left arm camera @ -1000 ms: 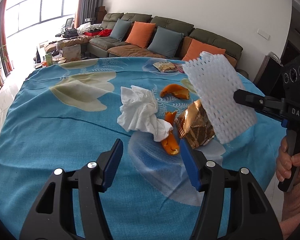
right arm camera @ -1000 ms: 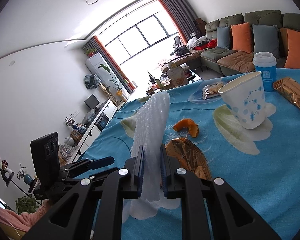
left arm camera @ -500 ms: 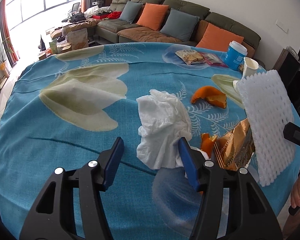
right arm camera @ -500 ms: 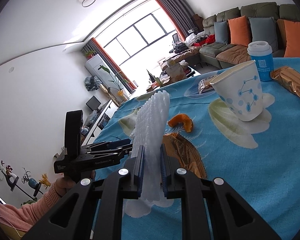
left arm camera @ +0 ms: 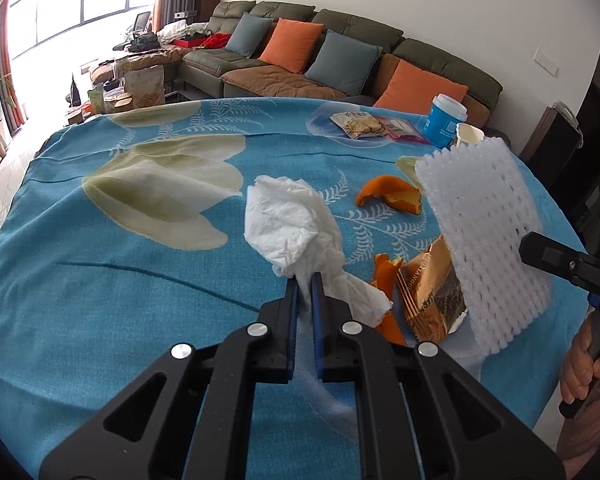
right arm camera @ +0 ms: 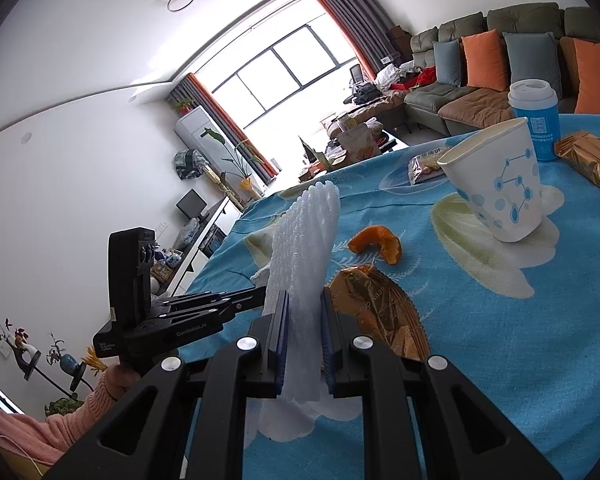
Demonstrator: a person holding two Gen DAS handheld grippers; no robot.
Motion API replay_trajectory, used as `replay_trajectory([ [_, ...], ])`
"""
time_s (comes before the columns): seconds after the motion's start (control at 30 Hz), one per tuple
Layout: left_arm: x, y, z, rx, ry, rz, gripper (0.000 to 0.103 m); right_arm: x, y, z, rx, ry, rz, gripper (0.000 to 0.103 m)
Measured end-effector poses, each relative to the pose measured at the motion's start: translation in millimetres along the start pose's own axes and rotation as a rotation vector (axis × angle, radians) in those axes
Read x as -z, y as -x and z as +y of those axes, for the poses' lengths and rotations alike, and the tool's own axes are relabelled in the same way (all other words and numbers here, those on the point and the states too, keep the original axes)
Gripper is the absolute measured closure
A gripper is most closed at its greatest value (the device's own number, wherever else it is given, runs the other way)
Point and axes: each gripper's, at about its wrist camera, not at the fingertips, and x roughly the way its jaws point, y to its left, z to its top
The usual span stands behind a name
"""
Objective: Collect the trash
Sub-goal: 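Carry the tissue and foam net over the teal bin with both tools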
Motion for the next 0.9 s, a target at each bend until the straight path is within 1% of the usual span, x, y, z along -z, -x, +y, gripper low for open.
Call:
replay_trajectory([
  [0.23,13,45,6,-0.015,0.001,-0.078,0.096,-2,-7,9,-0.024,0.017,0.007,0.089],
  [0.37,23,68,13,-0.022,0.018,-0.105,0.096,-3,-14,18,-0.043,0.031,0.017,0.089],
  [0.6,44,103,23,-0.046,0.038,-0.137,0.096,-3,-26,33,-0.078,0.055,0.043,0.089],
  [0.9,69,138,39,-0.067,0.088,-0.166,0.096,1,-44,55,-0.114,0.084,0.078,0.089],
])
